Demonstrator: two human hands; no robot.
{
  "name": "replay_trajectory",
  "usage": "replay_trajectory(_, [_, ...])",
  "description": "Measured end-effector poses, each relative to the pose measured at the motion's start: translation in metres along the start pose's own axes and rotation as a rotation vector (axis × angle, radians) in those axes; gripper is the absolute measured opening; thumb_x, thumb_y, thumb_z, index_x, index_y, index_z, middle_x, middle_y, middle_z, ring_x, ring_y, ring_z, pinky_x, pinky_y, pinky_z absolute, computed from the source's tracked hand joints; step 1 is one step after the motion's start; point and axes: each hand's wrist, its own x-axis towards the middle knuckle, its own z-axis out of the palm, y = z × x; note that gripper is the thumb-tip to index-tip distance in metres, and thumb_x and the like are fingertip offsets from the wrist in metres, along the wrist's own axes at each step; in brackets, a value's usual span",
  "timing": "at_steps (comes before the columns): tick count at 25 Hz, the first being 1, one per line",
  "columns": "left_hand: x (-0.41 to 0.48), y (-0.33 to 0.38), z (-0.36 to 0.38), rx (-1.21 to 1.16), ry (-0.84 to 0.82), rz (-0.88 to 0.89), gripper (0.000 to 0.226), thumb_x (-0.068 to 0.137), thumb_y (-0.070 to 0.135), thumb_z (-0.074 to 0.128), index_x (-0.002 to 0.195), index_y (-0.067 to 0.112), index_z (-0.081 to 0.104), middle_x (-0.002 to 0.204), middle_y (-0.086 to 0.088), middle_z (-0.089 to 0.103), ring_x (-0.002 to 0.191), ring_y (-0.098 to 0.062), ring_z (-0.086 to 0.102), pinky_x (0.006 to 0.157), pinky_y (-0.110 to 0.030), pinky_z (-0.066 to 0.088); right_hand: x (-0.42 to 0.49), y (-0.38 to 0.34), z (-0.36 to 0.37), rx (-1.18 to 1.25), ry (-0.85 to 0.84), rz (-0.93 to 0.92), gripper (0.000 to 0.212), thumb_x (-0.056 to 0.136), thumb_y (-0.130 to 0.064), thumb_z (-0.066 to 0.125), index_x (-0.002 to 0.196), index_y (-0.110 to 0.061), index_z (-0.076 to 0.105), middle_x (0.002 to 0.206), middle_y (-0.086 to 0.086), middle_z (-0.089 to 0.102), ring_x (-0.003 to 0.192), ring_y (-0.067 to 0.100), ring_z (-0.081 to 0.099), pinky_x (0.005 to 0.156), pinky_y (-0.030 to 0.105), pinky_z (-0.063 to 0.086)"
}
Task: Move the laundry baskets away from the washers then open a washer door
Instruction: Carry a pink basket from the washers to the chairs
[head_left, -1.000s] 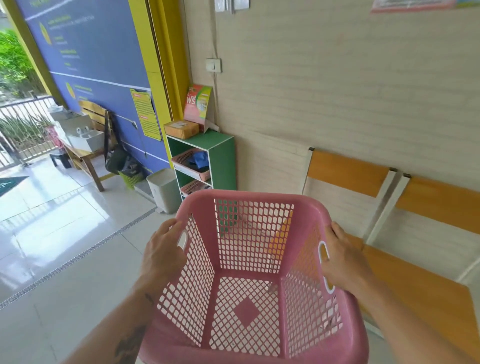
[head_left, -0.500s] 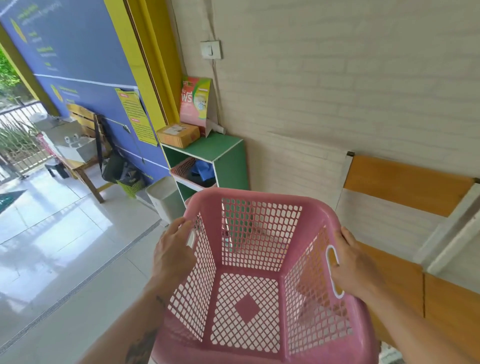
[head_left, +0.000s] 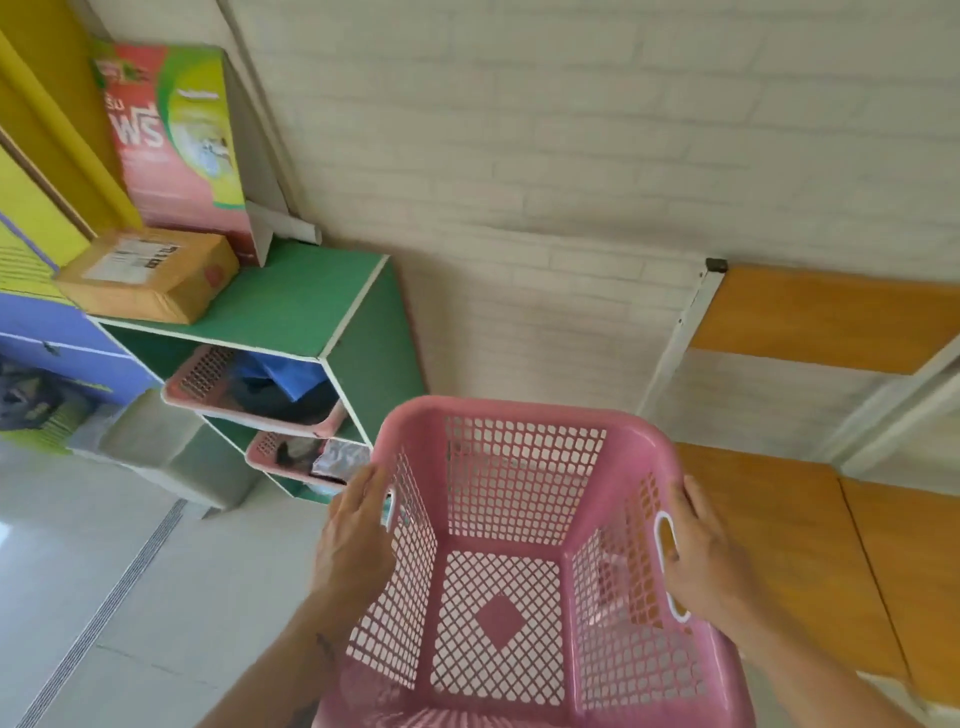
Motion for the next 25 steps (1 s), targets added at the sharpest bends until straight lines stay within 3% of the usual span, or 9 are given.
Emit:
replay_trajectory(3, [0.037, -0.045, 0.051, 0.079, -0.119, 0.101, 0.095, 0.069, -0.015, 0.054, 0.152, 0.017, 0.018, 0.157, -0.004, 0.022, 0.135, -0.031, 0.032, 0.099, -0.044, 0.046, 0.011, -0.019, 0.058, -0.108, -0.086, 0.130, 0.102, 0.070, -0.016, 0.080, 0.151, -0.009, 0.019, 0.157, 0.019, 0.018, 0.131, 0.037, 0.042, 0.087, 0.037, 0.053])
replay_trajectory(6, [0.064, -0.084, 0.107, 0.118, -0.185, 0.176, 0.100, 0.060, -0.022, 0.055, 0.145, 0.017, 0.022, 0.149, -0.003, 0.026, 0.117, -0.035, 0.044, 0.069, -0.042, 0.056, 0.030, -0.025, 0.126, -0.200, -0.150, 0.179, 0.105, 0.061, -0.019, 0.088, 0.148, -0.005, 0.030, 0.153, 0.027, 0.023, 0.123, 0.039, 0.048, 0.088, 0.039, 0.054])
replay_trajectory(9, [0.094, -0.107, 0.154, 0.171, -0.217, 0.215, 0.093, 0.057, -0.023, 0.061, 0.136, 0.014, 0.029, 0.141, -0.004, 0.029, 0.106, -0.034, 0.046, 0.055, -0.039, 0.057, 0.054, -0.022, 0.183, -0.210, -0.185, 0.213, 0.106, 0.061, -0.017, 0.087, 0.148, -0.003, 0.028, 0.152, 0.029, 0.023, 0.124, 0.041, 0.047, 0.088, 0.041, 0.056])
replay_trajectory(14, [0.127, -0.126, 0.214, 0.149, -0.248, 0.194, 0.094, 0.065, -0.022, 0.050, 0.146, 0.016, 0.022, 0.142, -0.004, 0.026, 0.113, -0.030, 0.038, 0.068, -0.039, 0.055, 0.089, -0.003, 0.240, -0.223, -0.162, 0.252, 0.120, 0.059, -0.022, 0.090, 0.151, -0.004, 0.015, 0.154, 0.026, 0.017, 0.136, 0.042, 0.034, 0.102, 0.044, 0.046])
replay_trajectory(18, [0.124, -0.137, 0.237, 0.086, -0.284, 0.109, 0.106, 0.063, -0.022, 0.048, 0.150, 0.028, 0.014, 0.148, 0.004, 0.023, 0.128, -0.031, 0.032, 0.070, -0.041, 0.055, 0.100, 0.004, 0.262, -0.219, -0.205, 0.247, 0.118, 0.064, -0.016, 0.087, 0.153, -0.012, 0.010, 0.157, 0.022, 0.009, 0.134, 0.038, 0.038, 0.082, 0.036, 0.056])
replay_trajectory(21, [0.118, -0.140, 0.240, 0.087, -0.318, 0.101, 0.104, 0.065, -0.020, 0.051, 0.152, 0.024, 0.016, 0.156, 0.000, 0.019, 0.134, -0.034, 0.033, 0.088, -0.049, 0.053, 0.102, 0.011, 0.272, -0.234, -0.263, 0.206, 0.110, 0.069, -0.019, 0.084, 0.153, -0.012, 0.012, 0.158, 0.023, 0.001, 0.135, 0.039, 0.036, 0.082, 0.035, 0.057])
replay_trajectory(23, [0.122, -0.139, 0.235, 0.094, -0.334, 0.107, 0.097, 0.067, -0.015, 0.050, 0.151, 0.024, 0.019, 0.156, -0.001, 0.022, 0.133, -0.033, 0.037, 0.092, -0.048, 0.052, 0.103, 0.012, 0.269, -0.214, -0.254, 0.217, 0.102, 0.072, -0.019, 0.078, 0.152, -0.013, 0.014, 0.159, 0.021, 0.001, 0.137, 0.039, 0.034, 0.086, 0.038, 0.056])
replay_trajectory(25, [0.128, -0.133, 0.226, 0.096, -0.360, 0.089, 0.084, 0.071, -0.009, 0.048, 0.146, 0.025, 0.029, 0.148, -0.001, 0.035, 0.126, -0.029, 0.045, 0.088, -0.046, 0.054, 0.104, 0.010, 0.257, -0.169, -0.228, 0.208, 0.087, 0.078, -0.020, 0.069, 0.149, -0.014, 0.019, 0.156, 0.017, 0.017, 0.134, 0.035, 0.039, 0.094, 0.041, 0.052])
